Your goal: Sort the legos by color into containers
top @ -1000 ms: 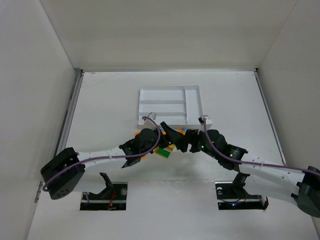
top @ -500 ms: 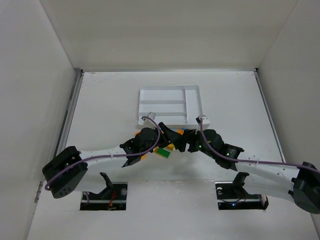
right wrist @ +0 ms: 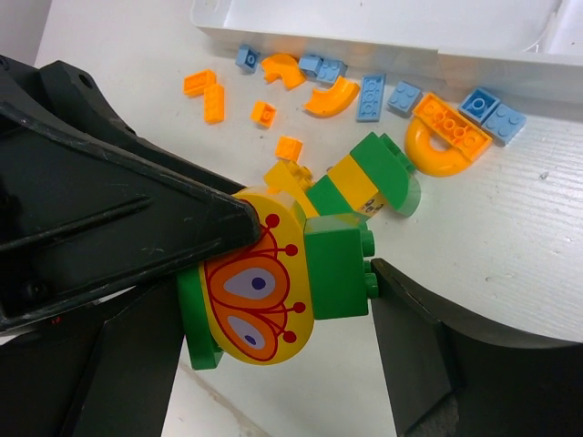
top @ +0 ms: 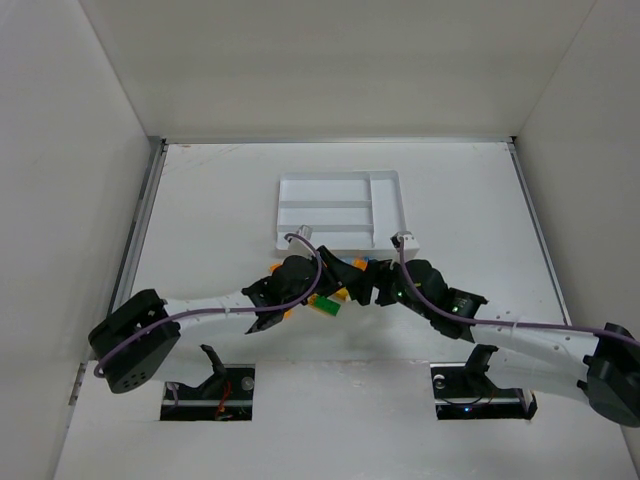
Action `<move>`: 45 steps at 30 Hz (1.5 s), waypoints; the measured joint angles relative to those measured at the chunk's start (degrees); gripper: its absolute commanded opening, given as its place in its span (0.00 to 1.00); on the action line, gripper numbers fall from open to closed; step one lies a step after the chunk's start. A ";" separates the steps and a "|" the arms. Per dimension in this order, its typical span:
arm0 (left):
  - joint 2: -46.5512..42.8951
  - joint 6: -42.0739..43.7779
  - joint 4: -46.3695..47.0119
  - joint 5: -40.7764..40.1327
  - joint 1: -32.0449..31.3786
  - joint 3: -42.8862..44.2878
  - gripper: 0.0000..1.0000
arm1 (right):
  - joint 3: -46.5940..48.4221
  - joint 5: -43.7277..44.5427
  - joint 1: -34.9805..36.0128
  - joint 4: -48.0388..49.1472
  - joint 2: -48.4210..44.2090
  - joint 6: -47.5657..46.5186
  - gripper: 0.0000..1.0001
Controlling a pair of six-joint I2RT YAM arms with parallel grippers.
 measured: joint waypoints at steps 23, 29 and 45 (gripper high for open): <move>-9.77 0.02 1.51 8.39 10.29 -7.10 0.12 | -1.73 -2.84 0.24 4.02 -9.75 0.11 0.92; -16.09 0.63 1.86 12.09 15.02 -9.11 0.12 | -2.71 -8.50 -3.37 7.80 -13.33 2.14 0.92; -31.95 -3.54 8.13 20.46 24.00 -13.84 0.13 | -0.31 -22.08 -9.81 34.73 6.01 18.82 0.91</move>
